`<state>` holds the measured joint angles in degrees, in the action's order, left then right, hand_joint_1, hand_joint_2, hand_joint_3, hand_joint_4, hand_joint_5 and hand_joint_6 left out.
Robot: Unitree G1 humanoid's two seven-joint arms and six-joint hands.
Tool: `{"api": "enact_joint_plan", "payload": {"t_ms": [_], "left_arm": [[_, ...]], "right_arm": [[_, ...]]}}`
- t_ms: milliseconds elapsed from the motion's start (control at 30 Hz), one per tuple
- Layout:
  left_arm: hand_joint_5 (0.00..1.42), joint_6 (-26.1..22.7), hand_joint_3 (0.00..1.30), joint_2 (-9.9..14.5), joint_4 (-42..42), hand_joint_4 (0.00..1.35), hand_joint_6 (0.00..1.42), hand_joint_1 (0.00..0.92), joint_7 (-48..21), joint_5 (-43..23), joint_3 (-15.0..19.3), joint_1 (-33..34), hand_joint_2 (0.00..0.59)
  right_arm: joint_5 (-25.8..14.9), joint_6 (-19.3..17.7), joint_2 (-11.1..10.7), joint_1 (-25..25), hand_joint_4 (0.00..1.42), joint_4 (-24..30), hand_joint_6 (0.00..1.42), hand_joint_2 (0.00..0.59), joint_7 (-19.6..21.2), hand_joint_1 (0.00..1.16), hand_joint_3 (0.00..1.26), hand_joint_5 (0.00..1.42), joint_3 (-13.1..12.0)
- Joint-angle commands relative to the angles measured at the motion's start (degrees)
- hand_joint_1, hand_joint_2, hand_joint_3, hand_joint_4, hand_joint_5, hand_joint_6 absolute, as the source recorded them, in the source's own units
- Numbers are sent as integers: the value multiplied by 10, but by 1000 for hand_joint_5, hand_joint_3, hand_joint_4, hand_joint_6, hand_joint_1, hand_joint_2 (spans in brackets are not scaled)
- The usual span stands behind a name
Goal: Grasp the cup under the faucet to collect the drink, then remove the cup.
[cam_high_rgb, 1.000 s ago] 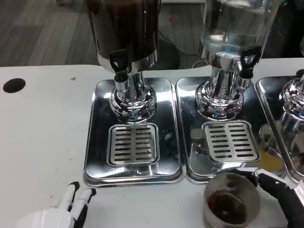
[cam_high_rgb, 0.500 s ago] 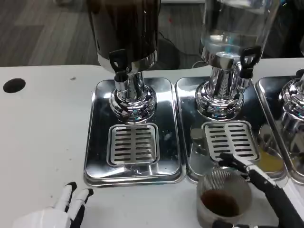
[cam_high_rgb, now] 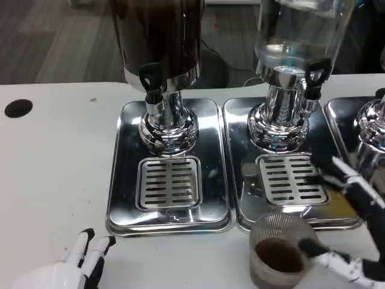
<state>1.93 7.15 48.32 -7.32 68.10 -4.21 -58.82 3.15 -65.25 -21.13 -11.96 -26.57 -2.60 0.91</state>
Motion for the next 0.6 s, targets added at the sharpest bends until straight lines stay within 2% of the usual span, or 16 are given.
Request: {"api": "enact_joint_plan", "payload": {"t_ms": [33,67,133,200,267,367,500,600], "left_arm": [[129,9,144,5,-5,10,344,0,18,-12,6,7,82],[122,11,144,6,-5,10,338,0,20,-14,7,8,90],[106,19,135,10,-7,10,315,0,29,-20,10,14,108],[93,26,134,13,-10,3,298,0,41,-23,11,19,115],[82,34,134,15,-13,0,277,0,57,-19,12,25,111],[77,40,124,18,-17,0,248,0,70,-10,12,32,113],[68,42,100,25,-32,0,221,0,75,10,9,56,118],[54,37,85,26,-50,0,206,0,73,15,6,82,156]], "right_arm": [[-132,113,-27,-36,140,125,88,436,-62,482,223,179,10],[-133,134,-32,-40,119,147,68,474,-66,492,222,155,-1],[-78,161,-35,-45,92,180,29,518,-51,509,222,115,-36],[-3,192,-34,-42,75,195,12,558,-25,530,222,96,-67],[43,221,-28,-35,77,195,0,582,-7,545,222,81,-82],[99,254,-20,-28,58,192,0,586,23,556,216,55,-92],[212,291,-25,-22,24,192,0,586,78,560,201,26,-91],[260,313,-28,-18,23,187,0,586,105,559,200,22,-87]]}}
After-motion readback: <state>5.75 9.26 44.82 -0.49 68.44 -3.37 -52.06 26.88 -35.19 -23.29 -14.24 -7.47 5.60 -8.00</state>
